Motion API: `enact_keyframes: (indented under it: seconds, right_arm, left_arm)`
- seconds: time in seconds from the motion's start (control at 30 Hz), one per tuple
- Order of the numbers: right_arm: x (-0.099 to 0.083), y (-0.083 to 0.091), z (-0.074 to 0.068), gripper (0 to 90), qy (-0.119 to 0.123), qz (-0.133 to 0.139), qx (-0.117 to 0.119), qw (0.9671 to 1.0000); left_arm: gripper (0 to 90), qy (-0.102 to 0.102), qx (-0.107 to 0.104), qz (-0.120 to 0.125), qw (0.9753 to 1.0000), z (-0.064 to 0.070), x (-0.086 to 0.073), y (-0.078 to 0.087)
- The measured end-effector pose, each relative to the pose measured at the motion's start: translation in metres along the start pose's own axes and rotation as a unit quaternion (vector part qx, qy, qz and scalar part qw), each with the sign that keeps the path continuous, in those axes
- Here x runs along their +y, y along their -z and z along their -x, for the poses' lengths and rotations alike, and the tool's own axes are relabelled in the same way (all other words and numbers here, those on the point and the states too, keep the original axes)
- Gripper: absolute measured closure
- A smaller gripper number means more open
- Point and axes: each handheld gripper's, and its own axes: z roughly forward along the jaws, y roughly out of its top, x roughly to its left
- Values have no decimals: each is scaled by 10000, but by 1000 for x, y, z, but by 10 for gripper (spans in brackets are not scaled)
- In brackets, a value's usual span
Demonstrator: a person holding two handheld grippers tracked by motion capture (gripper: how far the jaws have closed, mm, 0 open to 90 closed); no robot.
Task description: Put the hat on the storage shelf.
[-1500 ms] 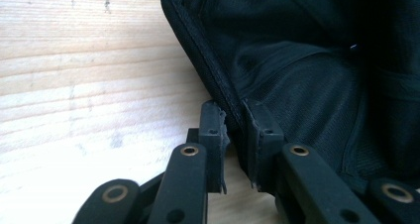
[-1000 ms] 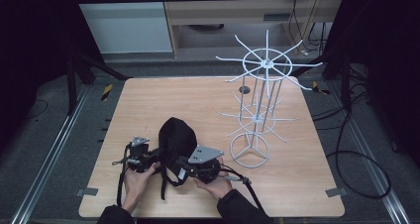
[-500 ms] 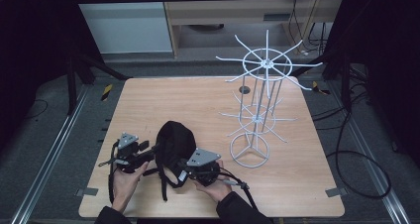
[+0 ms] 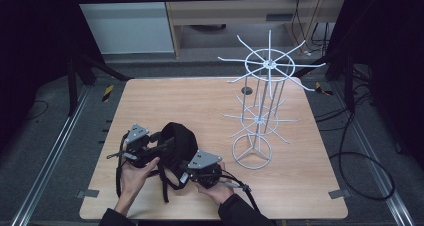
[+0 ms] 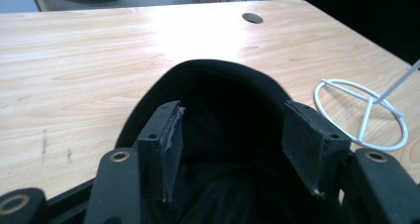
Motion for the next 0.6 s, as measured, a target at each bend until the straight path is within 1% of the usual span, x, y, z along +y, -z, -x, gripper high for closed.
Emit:
enact_keyframes:
  seconds: [0.03, 0.07, 0.1, 0.13, 0.17, 0.2, 0.27, 0.3, 0.37, 0.4, 0.43, 0.47, 0.5, 0.53, 0.57, 0.6]
  right_arm:
    - [0, 0, 0, 826, 0, 0, 0, 10000]
    - [0, 0, -1, 825, -6, -9, -8, 10000]
    - [0, 0, -1, 825, -6, -9, -8, 10000]
    - [-1, 0, 0, 824, -18, -27, -19, 10000]
    - [-1, 0, 0, 824, -18, -27, -19, 10000]
    - [-1, 0, 1, 824, -26, -26, 9, 10000]
    - [-1, -1, -1, 824, -20, -33, 42, 10000]
    - [-1, -1, -1, 824, -20, -33, 42, 10000]
    - [0, -2, -3, 823, 43, -37, 69, 10000]
    - [-1, -2, -5, 824, 96, -41, 68, 9999]
    - [-1, -2, -6, 823, 98, -33, 85, 9999]
    - [-1, -2, -6, 822, 106, -33, 74, 9999]
    - [-1, -2, -6, 821, 102, -29, 72, 9999]
    - [-1, -2, -6, 821, 102, -29, 72, 9999]
    - [-1, -2, -5, 820, 90, -28, 70, 9999]
    - [-2, -3, -3, 821, 59, -29, 89, 9999]
  left_arm:
    - [408, 0, 0, 0, 10000, 0, 0, 0]
    - [416, -92, 36, -26, 9999, 6, 2, -3]
    - [417, -92, 36, -26, 9999, 6, 2, -3]
    - [410, -103, -27, 0, 9999, 8, 5, -5]
    - [400, -103, -27, 0, 9999, 8, 5, -5]
    - [400, -101, -70, 13, 9999, 9, 6, -5]
    - [394, -190, -47, 5, 9998, 14, 8, -9]
    - [387, -190, -47, 5, 9998, 14, 8, -9]
    - [384, -221, 17, -69, 9997, 16, 9, -14]
    - [385, -219, 84, -201, 9995, 16, 9, -21]
    - [384, -162, 123, -254, 9995, 16, 9, -25]
    - [376, -115, 115, -294, 9994, 14, 8, -28]
    - [378, -31, 91, -271, 9996, 14, 8, -31]
    - [386, -31, 91, -271, 9996, 14, 8, -31]
    - [386, 21, 77, -317, 9995, 14, 8, -32]
    - [405, 71, 41, -370, 9993, 14, 8, -35]
